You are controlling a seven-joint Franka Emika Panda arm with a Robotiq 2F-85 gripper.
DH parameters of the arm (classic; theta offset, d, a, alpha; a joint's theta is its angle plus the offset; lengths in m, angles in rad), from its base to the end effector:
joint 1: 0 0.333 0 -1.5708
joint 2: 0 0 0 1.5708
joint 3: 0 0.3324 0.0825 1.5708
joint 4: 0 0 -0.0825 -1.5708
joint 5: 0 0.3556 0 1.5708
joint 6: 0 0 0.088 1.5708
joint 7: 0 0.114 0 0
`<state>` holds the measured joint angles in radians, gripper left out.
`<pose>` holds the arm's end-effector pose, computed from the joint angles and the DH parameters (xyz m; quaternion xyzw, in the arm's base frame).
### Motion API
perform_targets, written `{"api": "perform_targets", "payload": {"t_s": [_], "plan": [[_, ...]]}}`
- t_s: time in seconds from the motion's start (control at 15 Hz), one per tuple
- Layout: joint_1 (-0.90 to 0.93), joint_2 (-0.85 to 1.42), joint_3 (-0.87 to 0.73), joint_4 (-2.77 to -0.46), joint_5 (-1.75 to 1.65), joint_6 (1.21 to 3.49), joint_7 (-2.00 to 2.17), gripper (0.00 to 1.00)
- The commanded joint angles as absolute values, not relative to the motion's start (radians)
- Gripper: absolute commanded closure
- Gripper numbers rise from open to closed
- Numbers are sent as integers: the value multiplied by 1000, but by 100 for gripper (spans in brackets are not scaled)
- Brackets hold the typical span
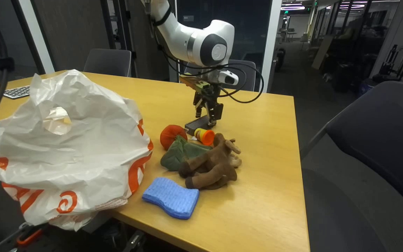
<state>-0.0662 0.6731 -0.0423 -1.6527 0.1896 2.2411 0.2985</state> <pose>0.6629 -0.0620 0.2374 -0.9635 0.2579 0.0467 0.0541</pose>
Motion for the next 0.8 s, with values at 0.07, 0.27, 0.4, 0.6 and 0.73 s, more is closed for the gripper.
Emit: {"api": "perform_targets", "payload": {"t_s": [0.07,0.27,0.4,0.6,0.73], "plan": [[-79,665,-28,-1678,230,2281,244,49],[-52,643,-55,-1678,201,2233,316,64],[6,590,-99,-1701,150,2189,438,66],[73,490,-148,-1736,108,2112,648,66],[99,415,-161,-1754,86,2038,779,66]]}}
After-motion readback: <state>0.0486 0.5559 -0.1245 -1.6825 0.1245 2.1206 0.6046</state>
